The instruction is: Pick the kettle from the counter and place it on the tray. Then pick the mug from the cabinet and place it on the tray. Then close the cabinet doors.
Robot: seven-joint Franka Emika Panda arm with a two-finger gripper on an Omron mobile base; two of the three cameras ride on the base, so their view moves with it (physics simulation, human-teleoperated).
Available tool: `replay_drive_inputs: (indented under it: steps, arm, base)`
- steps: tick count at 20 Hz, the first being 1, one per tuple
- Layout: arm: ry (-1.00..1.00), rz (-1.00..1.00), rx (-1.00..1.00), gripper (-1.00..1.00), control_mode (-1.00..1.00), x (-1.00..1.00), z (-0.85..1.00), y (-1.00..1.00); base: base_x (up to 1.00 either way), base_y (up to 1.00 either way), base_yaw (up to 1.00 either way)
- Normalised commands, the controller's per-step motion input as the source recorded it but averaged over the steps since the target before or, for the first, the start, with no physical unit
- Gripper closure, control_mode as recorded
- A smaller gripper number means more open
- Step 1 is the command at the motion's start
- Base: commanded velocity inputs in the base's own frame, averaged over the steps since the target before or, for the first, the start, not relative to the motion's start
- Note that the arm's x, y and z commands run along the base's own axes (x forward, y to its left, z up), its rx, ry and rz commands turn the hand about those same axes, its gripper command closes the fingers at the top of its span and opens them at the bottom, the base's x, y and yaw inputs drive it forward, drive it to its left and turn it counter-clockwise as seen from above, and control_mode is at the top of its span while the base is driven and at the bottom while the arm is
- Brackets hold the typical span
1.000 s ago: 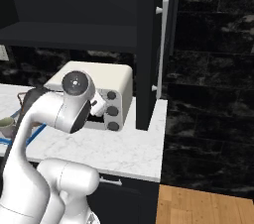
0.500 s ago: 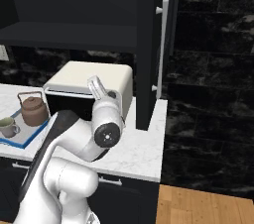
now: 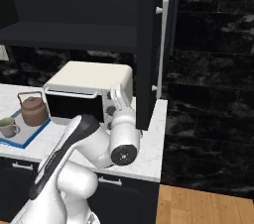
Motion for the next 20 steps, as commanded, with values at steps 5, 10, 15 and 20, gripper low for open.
replay_drive_inputs:
  steps: [5,10,15,20]
  arm:
    - [-0.11,-0.01,0.03,1.0,-1.0,-0.14,-0.01,-0.89]
    - [-0.11,0.0,0.01,1.0,-1.0,-0.26,-0.25,-0.57]
    - [0.0,0.0,0.0,1.0,-1.0,-0.04,-0.13,-0.49]
    - [-0.01,0.07,0.09,1.0,-1.0,-0.05,0.08,-0.57]
  base:
    - [0.0,0.0,0.0]
    - [0.0,0.0,0.0]
    - [0.0,0.0,0.0]
    - [0.0,0.0,0.0]
